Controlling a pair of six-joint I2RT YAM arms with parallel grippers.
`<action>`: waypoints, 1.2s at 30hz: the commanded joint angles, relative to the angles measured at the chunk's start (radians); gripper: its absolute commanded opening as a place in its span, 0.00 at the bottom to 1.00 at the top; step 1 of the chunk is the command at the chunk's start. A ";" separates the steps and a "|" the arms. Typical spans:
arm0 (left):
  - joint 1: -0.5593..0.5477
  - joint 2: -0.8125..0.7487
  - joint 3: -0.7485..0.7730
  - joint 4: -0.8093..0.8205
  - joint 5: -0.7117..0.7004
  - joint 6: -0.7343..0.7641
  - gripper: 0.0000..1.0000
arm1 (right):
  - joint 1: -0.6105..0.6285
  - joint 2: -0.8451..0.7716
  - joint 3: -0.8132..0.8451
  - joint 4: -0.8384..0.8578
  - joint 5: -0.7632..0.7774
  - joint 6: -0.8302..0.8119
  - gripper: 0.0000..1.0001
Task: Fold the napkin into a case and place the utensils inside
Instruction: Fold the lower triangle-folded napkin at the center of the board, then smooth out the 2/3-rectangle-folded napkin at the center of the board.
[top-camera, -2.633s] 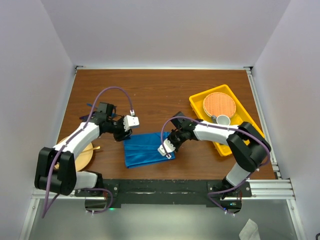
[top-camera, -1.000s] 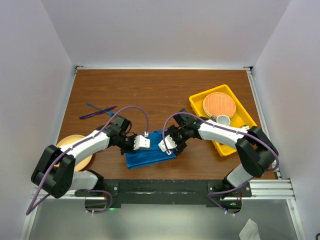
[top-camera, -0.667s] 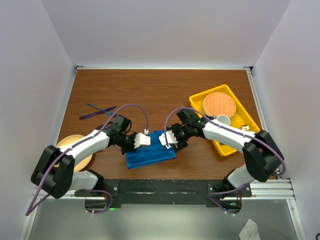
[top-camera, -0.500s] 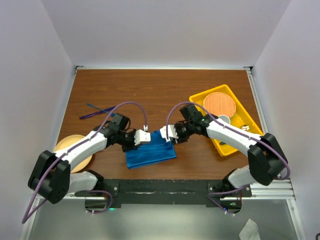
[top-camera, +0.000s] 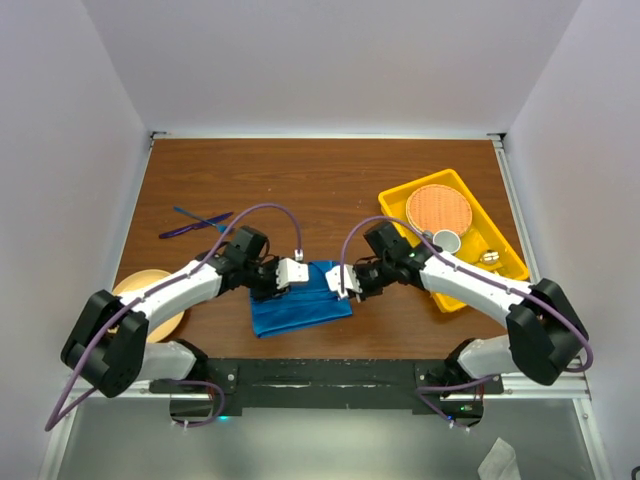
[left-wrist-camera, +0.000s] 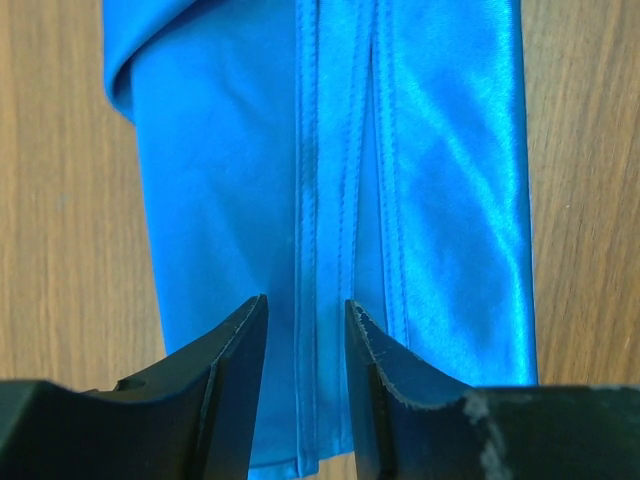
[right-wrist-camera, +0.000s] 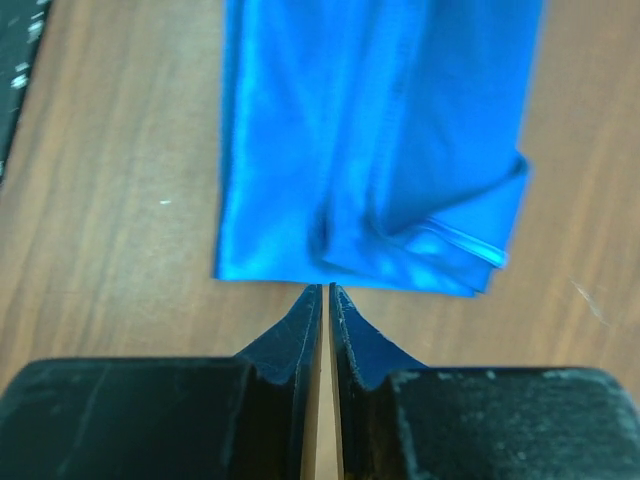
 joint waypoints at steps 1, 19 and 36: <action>-0.020 0.010 -0.008 0.073 -0.030 -0.012 0.42 | 0.044 -0.045 -0.072 0.060 -0.043 -0.085 0.11; -0.042 0.107 -0.009 0.092 -0.027 0.038 0.34 | 0.161 0.069 -0.073 0.019 0.010 -0.339 0.17; -0.052 0.080 0.067 0.012 0.062 0.007 0.00 | 0.206 0.176 0.003 -0.021 0.078 -0.344 0.14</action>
